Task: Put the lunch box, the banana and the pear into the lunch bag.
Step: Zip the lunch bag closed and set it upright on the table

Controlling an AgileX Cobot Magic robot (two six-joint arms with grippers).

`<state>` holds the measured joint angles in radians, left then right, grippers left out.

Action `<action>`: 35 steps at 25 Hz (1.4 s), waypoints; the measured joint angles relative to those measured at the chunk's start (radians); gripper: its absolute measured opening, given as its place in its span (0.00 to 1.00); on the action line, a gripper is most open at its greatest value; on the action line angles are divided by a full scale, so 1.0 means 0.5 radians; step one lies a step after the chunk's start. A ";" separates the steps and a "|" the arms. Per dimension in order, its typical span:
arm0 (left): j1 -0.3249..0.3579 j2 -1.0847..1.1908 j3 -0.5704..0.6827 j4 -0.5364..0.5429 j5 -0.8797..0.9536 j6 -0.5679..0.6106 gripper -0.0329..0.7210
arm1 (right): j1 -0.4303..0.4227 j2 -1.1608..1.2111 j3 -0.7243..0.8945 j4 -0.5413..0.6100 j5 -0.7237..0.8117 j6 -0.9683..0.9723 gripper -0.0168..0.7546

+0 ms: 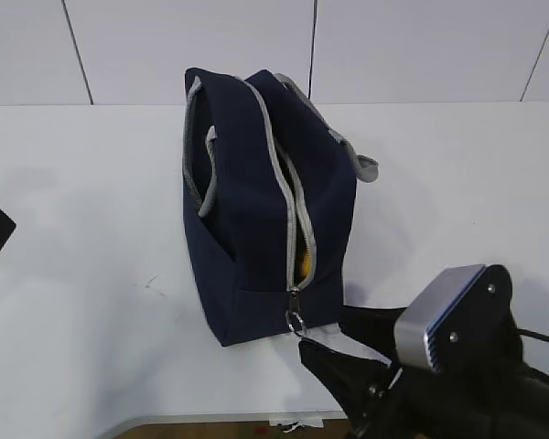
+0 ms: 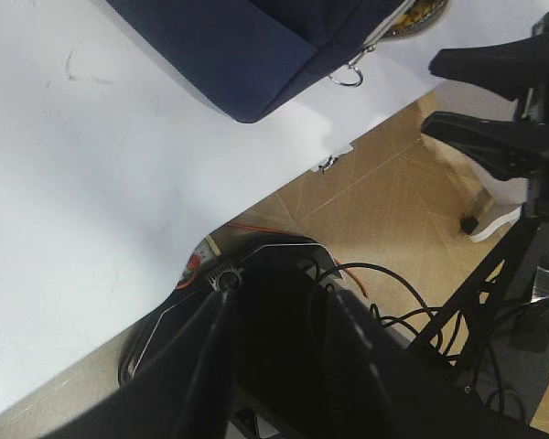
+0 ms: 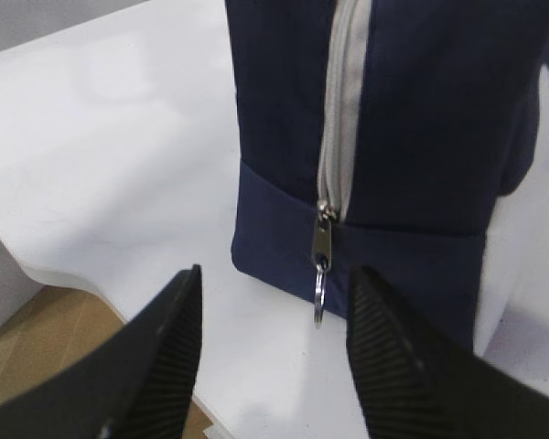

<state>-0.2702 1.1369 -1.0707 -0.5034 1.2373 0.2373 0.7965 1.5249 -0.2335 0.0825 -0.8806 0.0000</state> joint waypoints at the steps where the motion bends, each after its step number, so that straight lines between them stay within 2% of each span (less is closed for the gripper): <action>1: 0.000 0.000 0.000 0.000 0.000 0.000 0.38 | 0.000 0.062 0.000 0.000 -0.050 0.000 0.52; 9: 0.000 0.000 0.000 0.000 0.000 0.000 0.38 | 0.000 0.510 -0.008 -0.004 -0.489 0.281 0.52; 35: 0.000 0.000 0.000 0.000 0.000 0.000 0.38 | 0.000 0.774 -0.211 0.088 -0.531 0.334 0.52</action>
<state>-0.2702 1.1369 -1.0707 -0.5034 1.2373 0.2373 0.7965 1.9118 -0.3390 0.1266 -1.1461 0.1671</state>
